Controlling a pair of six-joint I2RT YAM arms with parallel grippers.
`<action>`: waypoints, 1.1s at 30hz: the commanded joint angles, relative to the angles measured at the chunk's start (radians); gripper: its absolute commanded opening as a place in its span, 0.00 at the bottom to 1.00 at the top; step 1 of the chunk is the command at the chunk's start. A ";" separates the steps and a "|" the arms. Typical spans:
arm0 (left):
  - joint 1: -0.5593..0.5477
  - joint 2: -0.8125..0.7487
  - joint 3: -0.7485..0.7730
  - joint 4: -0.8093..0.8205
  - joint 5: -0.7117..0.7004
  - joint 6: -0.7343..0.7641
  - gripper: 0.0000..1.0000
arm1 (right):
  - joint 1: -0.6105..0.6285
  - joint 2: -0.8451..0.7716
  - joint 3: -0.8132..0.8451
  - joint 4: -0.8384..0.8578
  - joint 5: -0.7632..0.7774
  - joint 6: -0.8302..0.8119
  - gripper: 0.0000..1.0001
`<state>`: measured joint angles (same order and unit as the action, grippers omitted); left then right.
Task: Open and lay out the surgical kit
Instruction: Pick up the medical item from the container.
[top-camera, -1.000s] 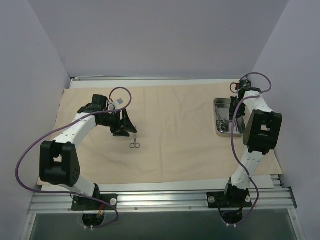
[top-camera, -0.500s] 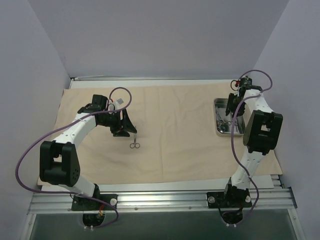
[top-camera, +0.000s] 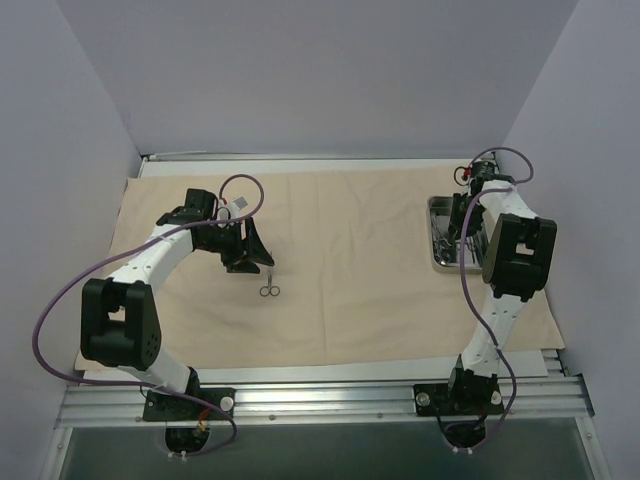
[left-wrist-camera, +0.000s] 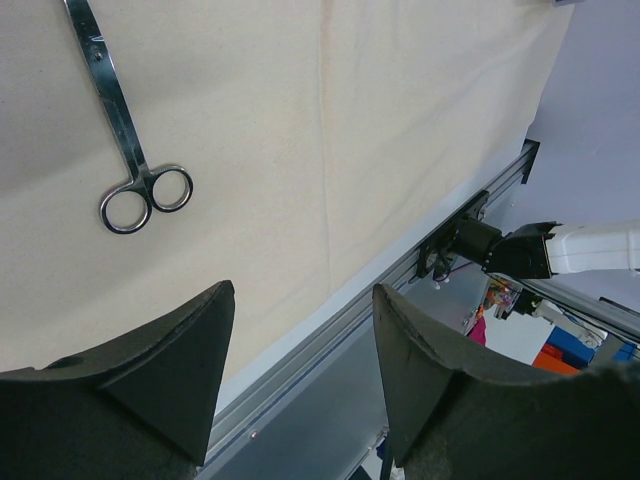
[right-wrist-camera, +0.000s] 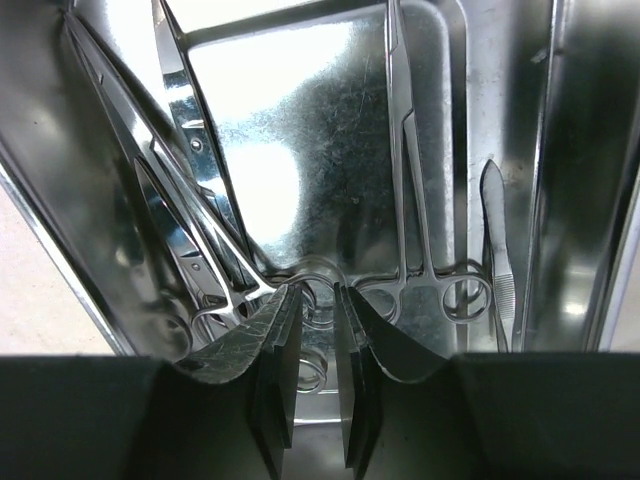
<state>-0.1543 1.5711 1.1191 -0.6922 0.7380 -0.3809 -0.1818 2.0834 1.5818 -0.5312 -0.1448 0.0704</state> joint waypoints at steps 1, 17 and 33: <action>0.002 0.007 0.051 0.003 0.020 0.013 0.66 | 0.004 0.023 0.004 -0.019 0.017 -0.014 0.20; 0.004 0.030 0.067 0.010 0.024 0.013 0.66 | 0.002 -0.008 -0.042 -0.023 0.060 -0.038 0.24; 0.004 0.000 0.067 -0.003 0.027 0.011 0.66 | 0.002 -0.035 -0.080 0.000 0.017 0.006 0.00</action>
<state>-0.1543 1.6009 1.1435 -0.6933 0.7383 -0.3809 -0.1825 2.0941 1.5433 -0.4999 -0.1211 0.0441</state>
